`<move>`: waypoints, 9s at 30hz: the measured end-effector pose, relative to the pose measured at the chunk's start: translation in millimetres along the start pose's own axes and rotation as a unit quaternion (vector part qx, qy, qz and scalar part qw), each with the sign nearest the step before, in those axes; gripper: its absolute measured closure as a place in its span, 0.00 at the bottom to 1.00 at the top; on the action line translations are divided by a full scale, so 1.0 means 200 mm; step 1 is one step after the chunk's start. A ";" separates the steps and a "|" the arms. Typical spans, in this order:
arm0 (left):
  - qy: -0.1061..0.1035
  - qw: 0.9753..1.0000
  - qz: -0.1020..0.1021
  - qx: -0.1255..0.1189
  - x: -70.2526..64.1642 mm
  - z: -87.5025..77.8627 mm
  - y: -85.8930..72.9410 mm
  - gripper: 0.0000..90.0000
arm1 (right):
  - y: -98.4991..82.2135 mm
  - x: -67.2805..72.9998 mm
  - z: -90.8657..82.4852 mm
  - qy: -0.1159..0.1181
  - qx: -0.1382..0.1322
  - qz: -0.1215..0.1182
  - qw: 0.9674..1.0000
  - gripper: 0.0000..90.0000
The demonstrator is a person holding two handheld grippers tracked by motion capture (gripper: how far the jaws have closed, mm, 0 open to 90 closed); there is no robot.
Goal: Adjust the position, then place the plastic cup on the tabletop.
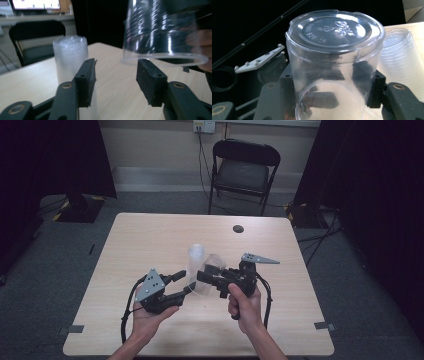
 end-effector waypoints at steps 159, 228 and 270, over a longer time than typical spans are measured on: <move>-0.199 0.922 -0.147 0.297 0.00 0.07 -0.17 1.00 | -0.40 -0.05 0.02 -0.134 0.192 -0.406 0.883 0.21; -0.110 0.955 -0.119 0.249 0.01 0.17 -0.10 0.59 | -0.40 -0.20 0.04 -0.180 0.164 -0.341 0.908 0.29; 0.003 0.978 -0.085 0.189 0.16 0.01 -0.15 0.33 | -0.11 -0.48 -0.22 -0.265 0.058 -0.221 0.937 0.30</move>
Point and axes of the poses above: each handheld gripper's, and its own axes: z roughly forward along the jaws, y roughly out of its top, x roughly to its left, the point moved 5 cm from there along z, roughly forward along the jaws, and after that the axes turned 10 degrees about z, right-handed, at the moved point
